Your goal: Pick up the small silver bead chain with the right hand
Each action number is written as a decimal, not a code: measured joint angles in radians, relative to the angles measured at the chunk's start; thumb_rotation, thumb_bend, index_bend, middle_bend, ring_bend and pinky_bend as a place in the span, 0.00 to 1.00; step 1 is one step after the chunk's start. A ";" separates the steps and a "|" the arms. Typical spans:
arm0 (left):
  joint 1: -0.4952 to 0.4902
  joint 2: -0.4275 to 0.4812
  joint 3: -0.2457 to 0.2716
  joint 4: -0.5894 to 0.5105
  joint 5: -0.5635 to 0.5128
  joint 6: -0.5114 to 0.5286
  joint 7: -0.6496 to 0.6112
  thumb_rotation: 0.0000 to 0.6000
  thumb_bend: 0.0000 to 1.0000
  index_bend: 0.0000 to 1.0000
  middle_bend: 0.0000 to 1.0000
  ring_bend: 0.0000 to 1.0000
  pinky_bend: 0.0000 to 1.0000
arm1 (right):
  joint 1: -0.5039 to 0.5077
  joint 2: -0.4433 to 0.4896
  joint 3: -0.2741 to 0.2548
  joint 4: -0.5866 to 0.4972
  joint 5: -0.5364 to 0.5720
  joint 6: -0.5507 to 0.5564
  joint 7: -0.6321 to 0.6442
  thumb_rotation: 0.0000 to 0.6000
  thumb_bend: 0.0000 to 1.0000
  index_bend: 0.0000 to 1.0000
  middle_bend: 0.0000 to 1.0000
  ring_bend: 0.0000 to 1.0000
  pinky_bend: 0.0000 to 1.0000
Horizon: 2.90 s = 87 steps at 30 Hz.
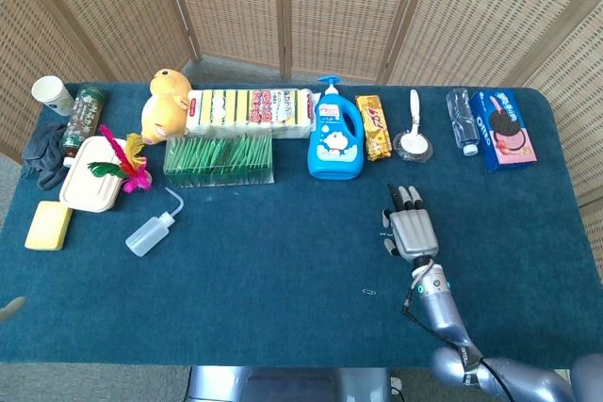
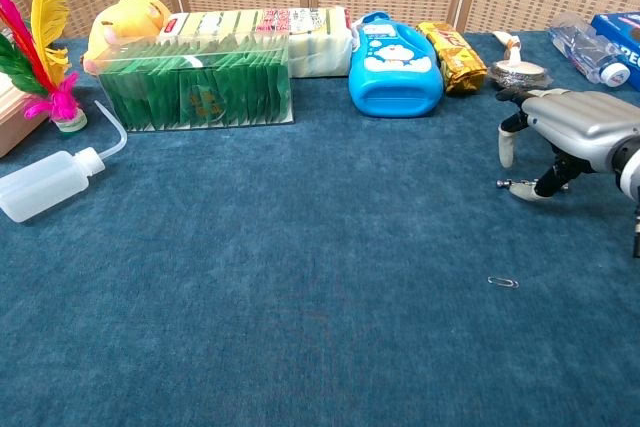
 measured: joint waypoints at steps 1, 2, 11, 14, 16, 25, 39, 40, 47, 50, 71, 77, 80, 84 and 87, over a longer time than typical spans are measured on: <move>0.000 0.000 0.000 0.000 0.001 0.000 0.000 1.00 0.05 0.00 0.00 0.00 0.00 | 0.001 -0.003 0.000 0.006 0.002 0.000 0.000 1.00 0.32 0.48 0.00 0.00 0.00; 0.000 0.000 0.001 0.000 0.001 0.000 -0.001 1.00 0.05 0.00 0.00 0.00 0.00 | 0.002 -0.005 -0.001 0.010 0.003 0.000 0.001 1.00 0.32 0.48 0.00 0.00 0.00; 0.001 0.002 0.002 0.002 0.002 0.000 -0.007 1.00 0.05 0.00 0.00 0.00 0.00 | 0.011 -0.026 -0.006 0.037 0.010 -0.005 -0.001 1.00 0.33 0.48 0.00 0.00 0.00; 0.001 0.002 0.002 0.003 0.001 0.000 -0.011 1.00 0.05 0.00 0.00 0.00 0.00 | 0.015 -0.034 -0.007 0.049 0.008 -0.003 -0.002 1.00 0.33 0.49 0.00 0.00 0.00; 0.002 0.003 0.003 0.005 0.001 -0.001 -0.016 1.00 0.05 0.00 0.00 0.00 0.00 | 0.016 -0.038 -0.006 0.055 0.007 0.001 0.001 1.00 0.33 0.50 0.00 0.00 0.00; 0.000 0.004 0.005 0.009 0.001 -0.007 -0.020 1.00 0.05 0.00 0.00 0.00 0.00 | 0.013 -0.049 -0.018 0.092 -0.015 0.006 0.024 1.00 0.34 0.52 0.00 0.00 0.00; 0.000 0.004 0.007 0.008 0.004 -0.007 -0.016 1.00 0.05 0.00 0.00 0.00 0.00 | 0.016 -0.066 -0.021 0.112 -0.035 0.010 0.024 1.00 0.36 0.53 0.00 0.00 0.00; 0.000 0.004 0.007 0.009 0.004 -0.007 -0.017 1.00 0.05 0.00 0.00 0.00 0.00 | 0.016 -0.066 -0.021 0.113 -0.032 0.009 0.021 1.00 0.36 0.53 0.00 0.00 0.00; -0.001 0.005 0.008 0.010 0.005 -0.008 -0.020 1.00 0.05 0.00 0.00 0.00 0.00 | 0.016 -0.072 -0.021 0.125 -0.028 0.006 0.014 1.00 0.37 0.55 0.00 0.00 0.00; 0.000 0.006 0.008 0.010 0.005 -0.006 -0.024 1.00 0.05 0.00 0.00 0.00 0.00 | 0.017 -0.074 -0.020 0.126 -0.028 0.008 0.008 1.00 0.39 0.57 0.00 0.00 0.00; 0.000 0.008 0.008 0.015 0.008 -0.003 -0.036 1.00 0.05 0.00 0.00 0.00 0.00 | -0.014 -0.019 -0.048 0.017 -0.147 0.078 0.085 1.00 0.44 0.63 0.00 0.00 0.00; 0.000 0.009 0.010 0.013 0.014 -0.003 -0.035 1.00 0.05 0.00 0.00 0.00 0.00 | -0.037 0.049 -0.064 -0.103 -0.232 0.124 0.158 1.00 0.44 0.63 0.00 0.00 0.00; 0.001 0.009 0.012 0.011 0.018 -0.002 -0.033 1.00 0.05 0.00 0.00 0.00 0.00 | -0.046 0.084 -0.071 -0.158 -0.270 0.134 0.213 1.00 0.44 0.64 0.00 0.00 0.00; 0.002 0.009 0.015 0.008 0.025 0.000 -0.029 1.00 0.05 0.00 0.00 0.00 0.00 | -0.056 0.123 -0.078 -0.212 -0.315 0.143 0.283 1.00 0.44 0.64 0.00 0.00 0.00; 0.002 0.009 0.016 0.006 0.025 -0.003 -0.027 1.00 0.05 0.00 0.00 0.00 0.00 | -0.062 0.152 -0.082 -0.248 -0.342 0.147 0.338 1.00 0.44 0.65 0.00 0.00 0.00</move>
